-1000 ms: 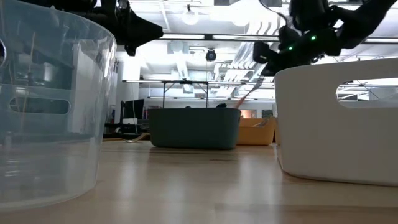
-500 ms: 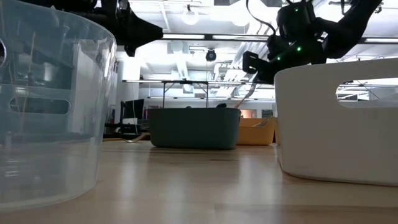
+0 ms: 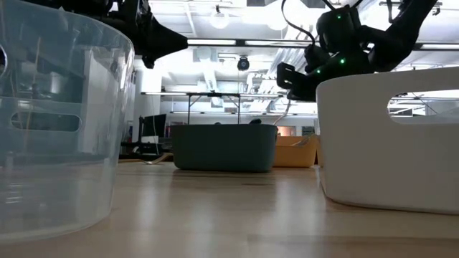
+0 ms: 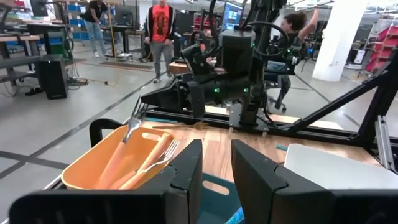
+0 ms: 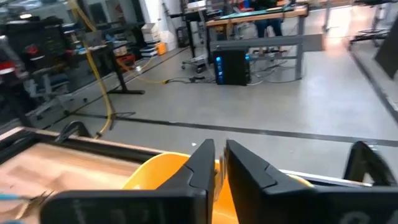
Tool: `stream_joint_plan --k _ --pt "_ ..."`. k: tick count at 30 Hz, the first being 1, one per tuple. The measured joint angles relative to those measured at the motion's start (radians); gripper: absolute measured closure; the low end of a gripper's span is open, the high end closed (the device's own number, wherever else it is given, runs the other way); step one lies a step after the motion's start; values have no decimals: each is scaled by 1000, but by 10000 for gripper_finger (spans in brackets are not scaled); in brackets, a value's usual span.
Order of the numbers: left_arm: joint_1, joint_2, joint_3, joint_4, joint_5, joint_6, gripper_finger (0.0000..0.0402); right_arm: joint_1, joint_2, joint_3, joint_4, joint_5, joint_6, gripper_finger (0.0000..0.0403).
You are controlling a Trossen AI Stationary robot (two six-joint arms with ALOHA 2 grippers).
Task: Sort silverware by color (type)
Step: Put the light orange fork into the yellow bin, then put the gold fork into the transparent bin
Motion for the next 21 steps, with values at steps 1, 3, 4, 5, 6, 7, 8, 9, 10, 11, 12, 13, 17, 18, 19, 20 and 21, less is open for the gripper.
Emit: stream_joint_plan --k 1,3,4,5,6,7,8,9,10,11,12,13,17,18,19,20,21 --pt "0 0 0 0 0 0 325 0 -2 0 -1 -6 -4 359" --pt "0 0 0 0 0 0 325 0 -5 0 0 -12 -15 341" --pt "0 0 0 0 0 0 325 0 -8 0 -3 -13 -27 330" --pt "0 0 0 0 0 0 325 0 -13 0 -2 -13 -39 319" --pt "0 0 0 0 0 0 325 0 -22 0 -3 -14 -47 306" --pt "0 0 0 0 0 -1 325 0 -32 0 -6 -14 -53 293" --pt "0 0 0 0 0 -1 325 0 -45 0 -11 -14 -61 280" --pt "0 0 0 0 0 -1 325 0 -59 0 -16 -15 -73 268" --pt "0 0 0 -1 0 -1 325 0 -79 0 -26 -23 -89 255" --pt "0 0 0 0 0 -1 325 0 -100 0 -36 -33 -111 244" --pt "0 0 0 -1 0 -1 325 0 -125 0 -50 -49 -129 234" --pt "0 0 0 -1 0 -1 325 0 -150 0 -66 -67 -140 225" --pt "0 0 0 -2 0 -2 325 0 -270 0 -206 -195 -151 201" --pt "0 0 0 -2 0 -7 325 0 -299 0 -253 -237 -142 198" --pt "0 0 0 -2 0 -9 325 0 -325 0 -297 -281 -129 196" --pt "0 0 0 -2 0 -10 325 0 -352 0 -343 -328 -116 195" --pt "0 0 0 -2 0 -10 325 0 -376 0 -391 -380 -108 195"
